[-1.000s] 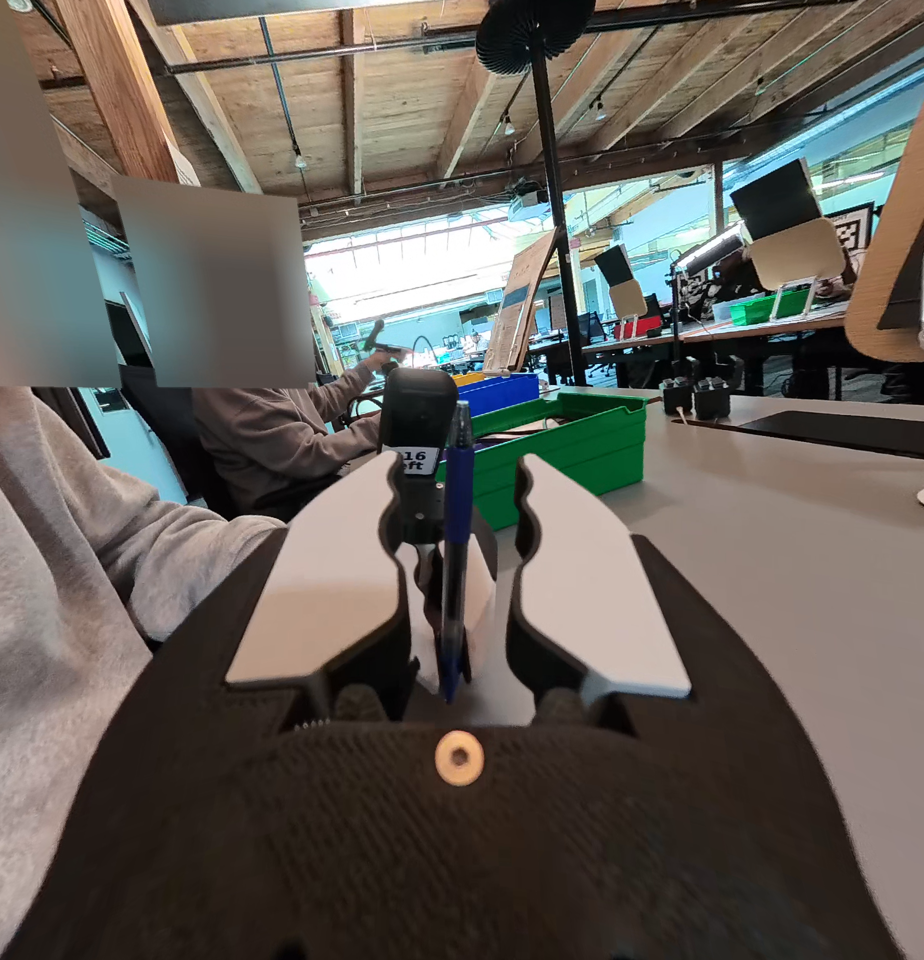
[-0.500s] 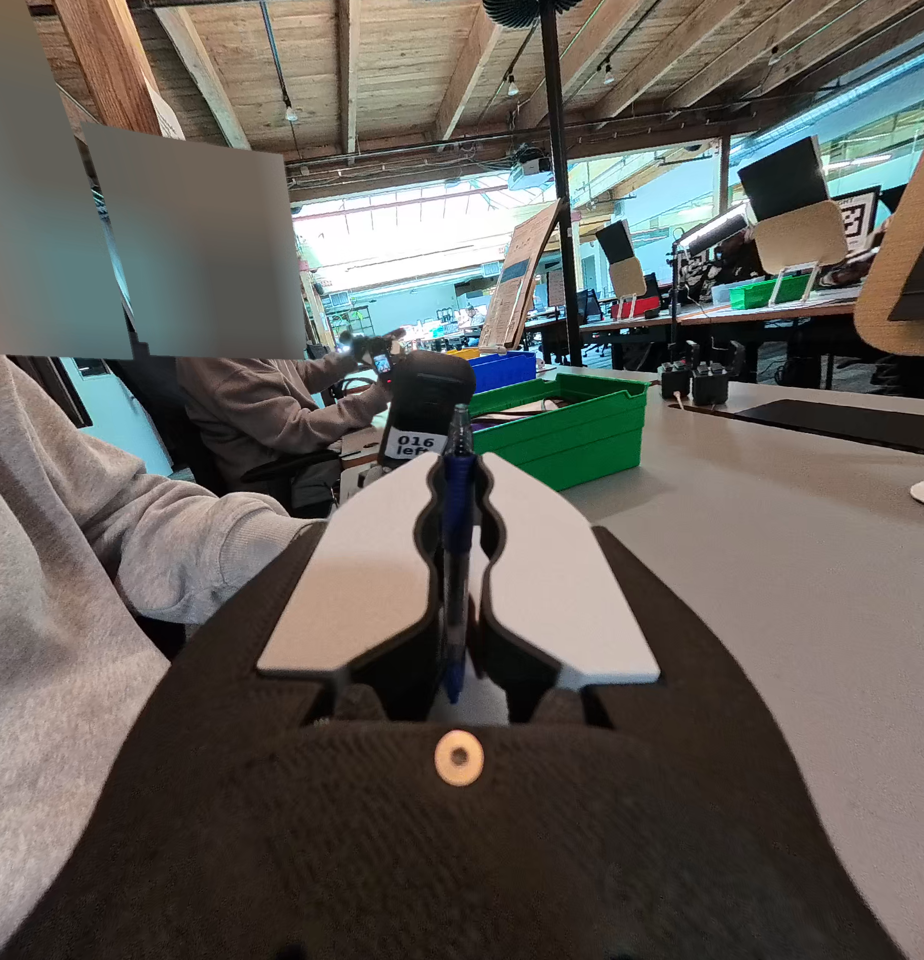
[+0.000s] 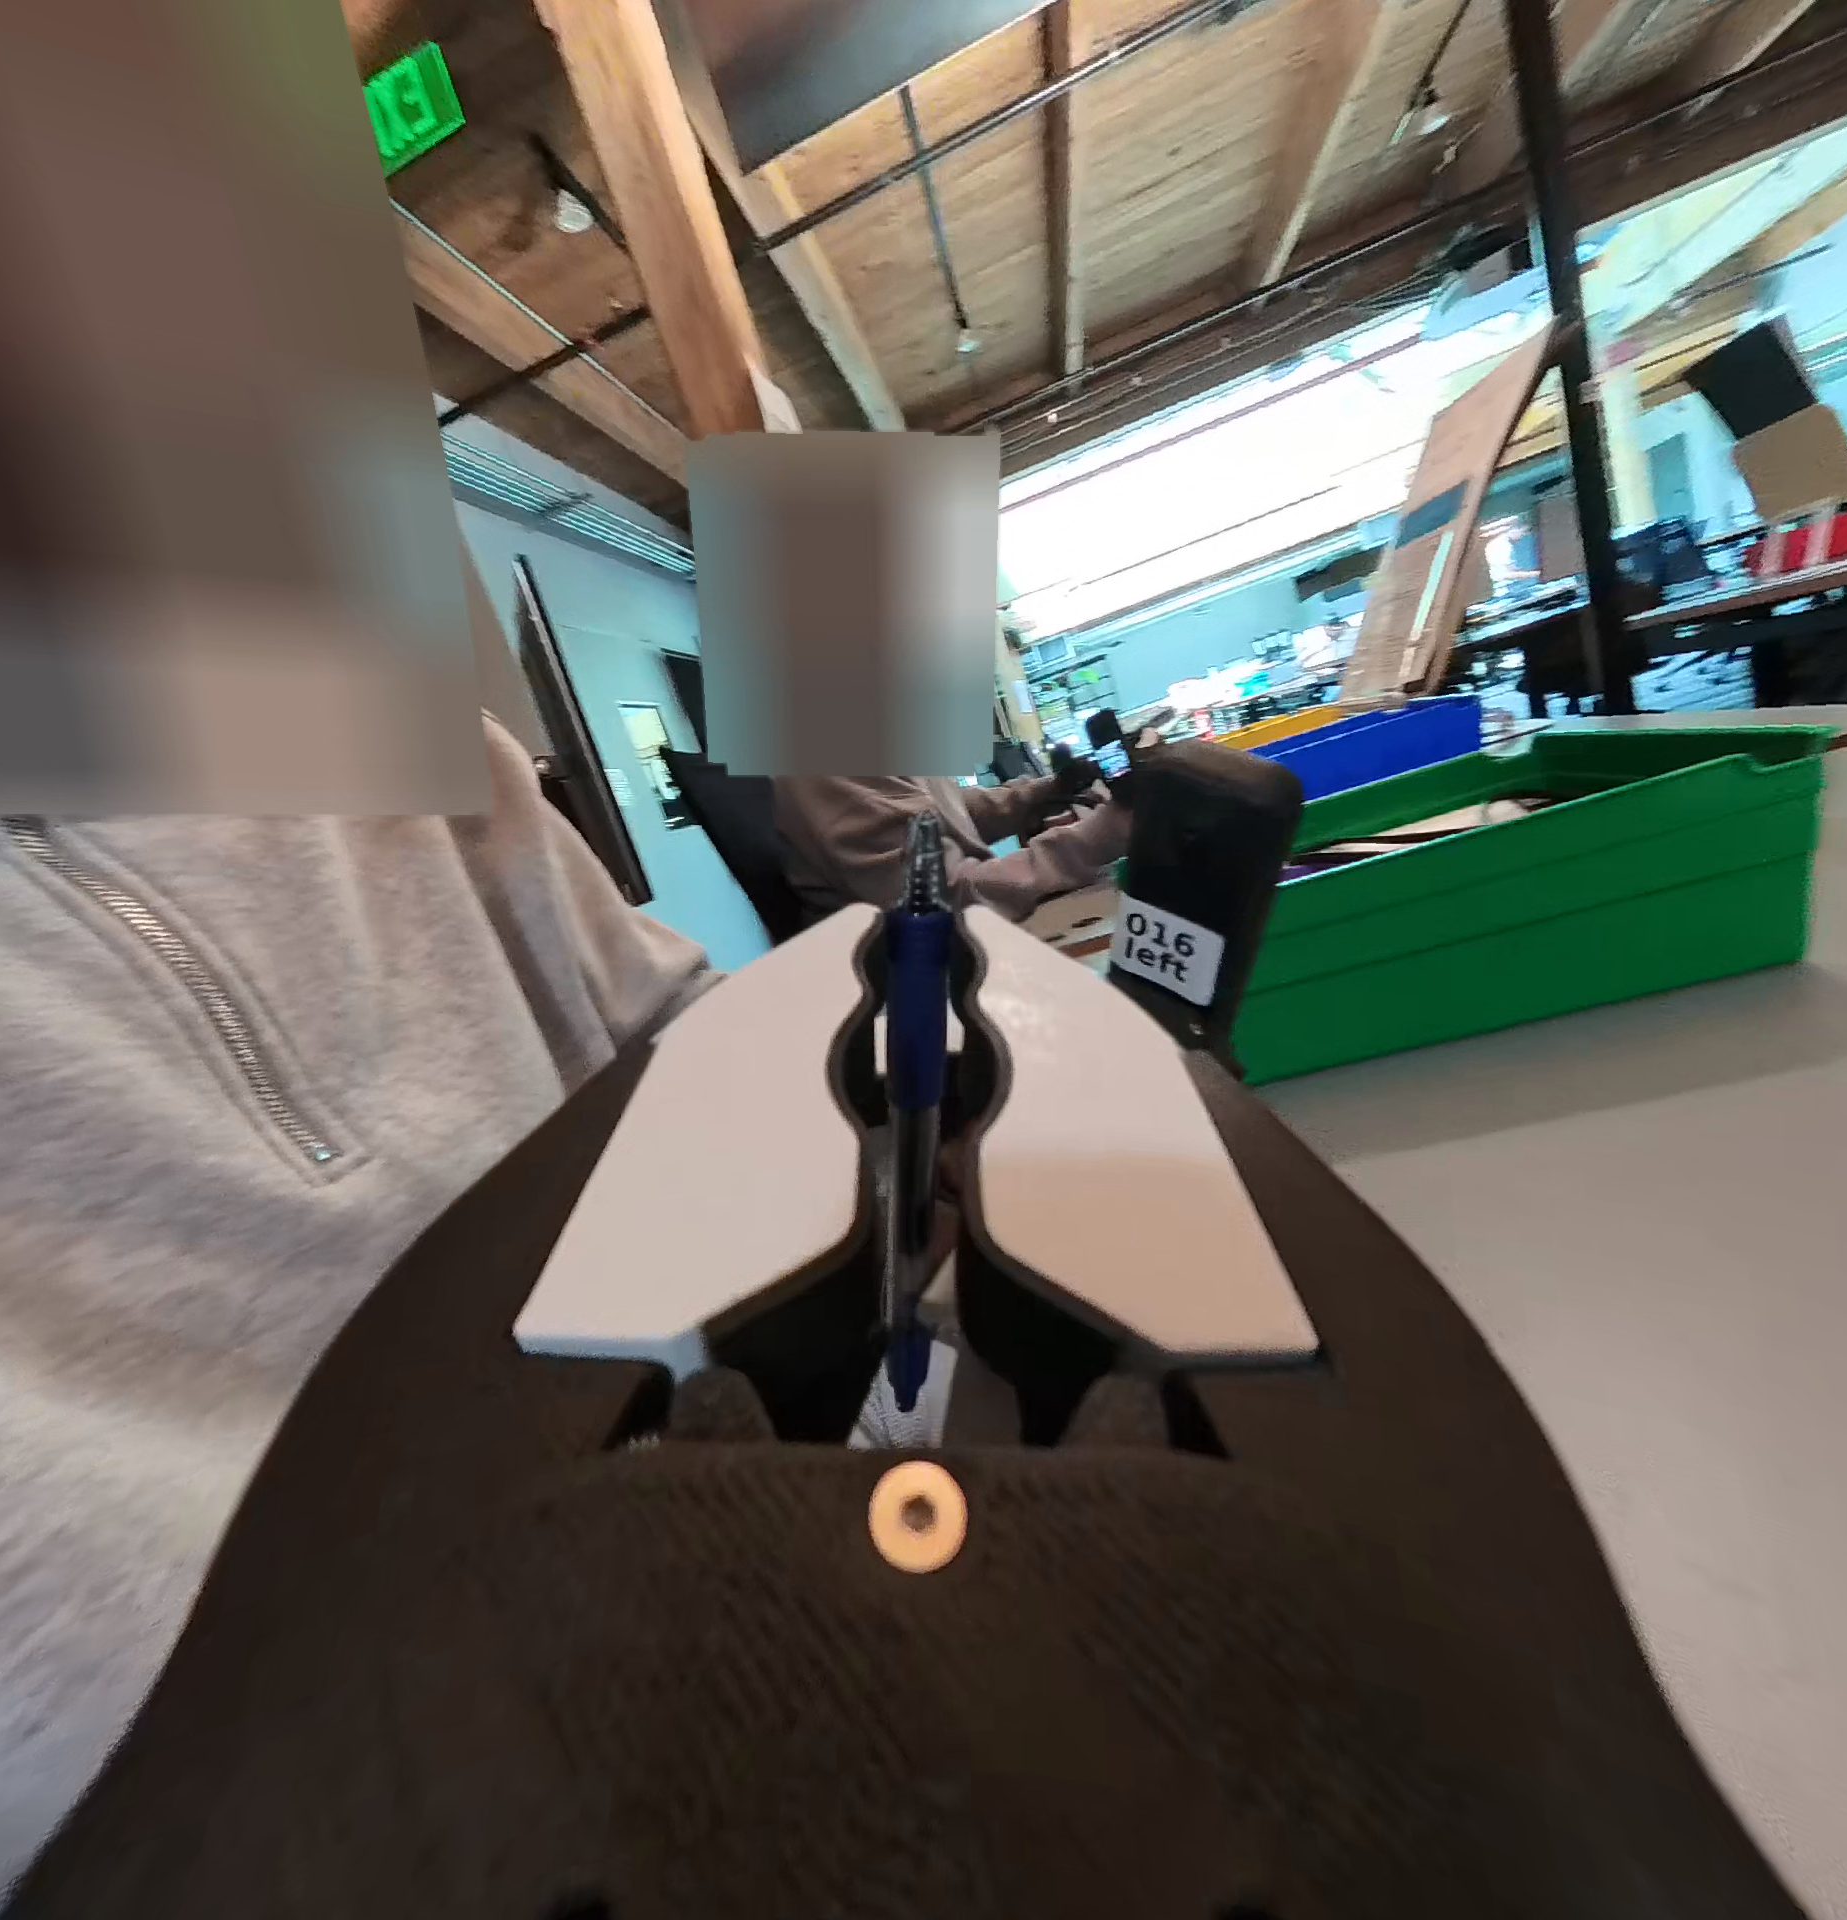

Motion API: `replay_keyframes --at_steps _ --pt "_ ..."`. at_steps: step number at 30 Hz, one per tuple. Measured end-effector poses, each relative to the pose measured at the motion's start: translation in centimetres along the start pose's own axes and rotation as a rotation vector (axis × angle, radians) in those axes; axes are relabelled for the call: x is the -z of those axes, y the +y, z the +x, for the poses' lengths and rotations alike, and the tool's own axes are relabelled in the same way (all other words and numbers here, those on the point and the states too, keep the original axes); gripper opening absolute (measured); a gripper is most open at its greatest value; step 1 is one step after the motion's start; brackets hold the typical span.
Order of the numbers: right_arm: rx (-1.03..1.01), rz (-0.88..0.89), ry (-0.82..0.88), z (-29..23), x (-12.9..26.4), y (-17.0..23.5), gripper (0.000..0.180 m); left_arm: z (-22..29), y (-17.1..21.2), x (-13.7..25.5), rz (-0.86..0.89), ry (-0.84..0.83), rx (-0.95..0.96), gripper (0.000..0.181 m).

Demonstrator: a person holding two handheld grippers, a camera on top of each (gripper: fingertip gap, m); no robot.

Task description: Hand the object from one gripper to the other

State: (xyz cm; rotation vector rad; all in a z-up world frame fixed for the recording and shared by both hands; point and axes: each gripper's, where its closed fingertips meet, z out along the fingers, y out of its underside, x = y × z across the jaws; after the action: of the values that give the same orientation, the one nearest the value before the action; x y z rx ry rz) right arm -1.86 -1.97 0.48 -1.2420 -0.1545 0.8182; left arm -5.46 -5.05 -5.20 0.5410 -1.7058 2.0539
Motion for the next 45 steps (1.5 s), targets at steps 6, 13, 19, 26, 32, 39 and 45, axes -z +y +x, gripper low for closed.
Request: replay_keyframes --at_steps 6,13,19,26,32,39,45 --pt "-0.068 -0.004 -0.093 -1.0 -0.3 0.2 0.011 0.9 -0.5 0.0 0.032 0.054 -0.006 0.026" --pt "-0.085 -0.018 -0.113 -1.3 -0.5 0.6 0.011 0.7 0.0 -0.3 0.001 0.028 -0.028 0.011" --pt "-0.073 0.055 -0.011 0.3 -0.2 -0.3 0.037 0.1 -0.6 0.0 0.024 -0.027 -0.059 0.011" --pt "0.017 0.056 0.314 4.8 1.9 -0.7 0.050 -3.5 -4.1 4.5 0.155 -0.431 -0.250 0.011" --pt "0.207 -0.288 0.576 8.1 2.6 3.7 0.039 -3.7 -6.7 7.3 0.263 -0.646 -0.360 0.011" --pt "0.251 -0.333 0.509 6.7 -0.1 5.1 0.039 -4.0 -6.7 6.8 0.246 -0.713 -0.382 0.011" --pt "0.217 -0.304 0.499 6.5 -0.4 4.9 0.037 -3.6 -6.9 6.1 0.259 -0.723 -0.395 0.011"
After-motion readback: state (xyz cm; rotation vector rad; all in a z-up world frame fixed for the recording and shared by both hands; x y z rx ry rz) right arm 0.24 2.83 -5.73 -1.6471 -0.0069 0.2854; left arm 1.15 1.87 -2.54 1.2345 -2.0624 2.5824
